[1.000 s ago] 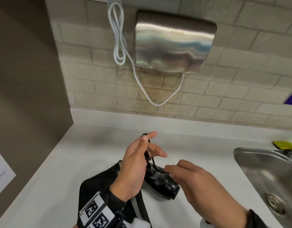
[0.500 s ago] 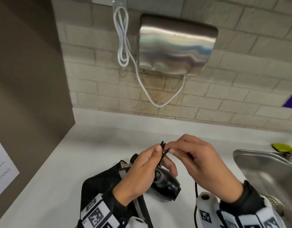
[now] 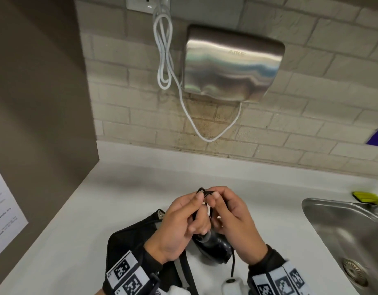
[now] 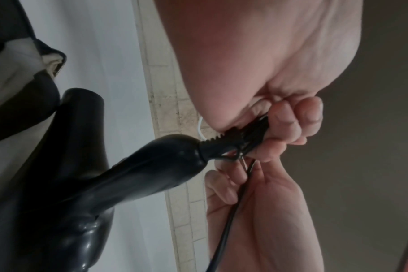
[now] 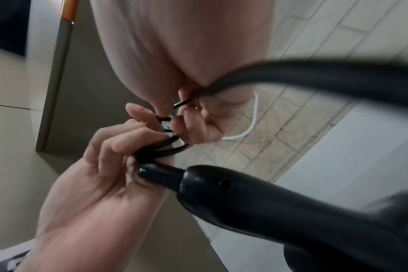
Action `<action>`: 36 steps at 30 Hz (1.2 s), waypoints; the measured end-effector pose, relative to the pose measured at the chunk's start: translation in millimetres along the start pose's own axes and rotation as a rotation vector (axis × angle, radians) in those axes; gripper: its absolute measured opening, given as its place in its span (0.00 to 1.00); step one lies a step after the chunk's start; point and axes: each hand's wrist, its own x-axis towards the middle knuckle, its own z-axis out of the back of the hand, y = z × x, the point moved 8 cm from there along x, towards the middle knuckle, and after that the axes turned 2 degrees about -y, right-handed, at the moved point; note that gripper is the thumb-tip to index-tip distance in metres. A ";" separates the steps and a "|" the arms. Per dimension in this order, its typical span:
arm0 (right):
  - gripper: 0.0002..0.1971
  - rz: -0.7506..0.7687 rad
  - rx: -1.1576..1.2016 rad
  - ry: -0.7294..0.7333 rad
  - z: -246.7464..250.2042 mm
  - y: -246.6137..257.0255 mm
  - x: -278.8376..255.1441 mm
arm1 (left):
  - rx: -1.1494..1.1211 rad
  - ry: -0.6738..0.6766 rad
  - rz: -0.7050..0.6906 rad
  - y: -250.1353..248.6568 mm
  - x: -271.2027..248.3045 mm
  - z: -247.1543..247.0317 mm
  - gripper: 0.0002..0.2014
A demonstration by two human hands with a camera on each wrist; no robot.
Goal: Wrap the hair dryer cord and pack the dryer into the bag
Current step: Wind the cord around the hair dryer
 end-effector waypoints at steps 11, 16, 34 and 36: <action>0.10 0.256 -0.653 0.102 -2.1 14.8 8.4 | -0.067 0.015 0.049 1.9 -2.1 9.3 0.17; 0.10 0.256 -0.633 0.078 -9.2 15.2 9.6 | 0.043 0.011 0.008 -1.1 -2.6 11.3 0.19; 0.11 -0.362 0.080 0.128 7.7 -55.4 -40.5 | -0.258 -0.409 -0.031 3.2 -4.1 50.7 0.16; 0.11 -0.371 -0.017 0.153 11.4 -63.5 -55.2 | -0.270 -0.455 -0.040 3.7 -4.6 56.3 0.16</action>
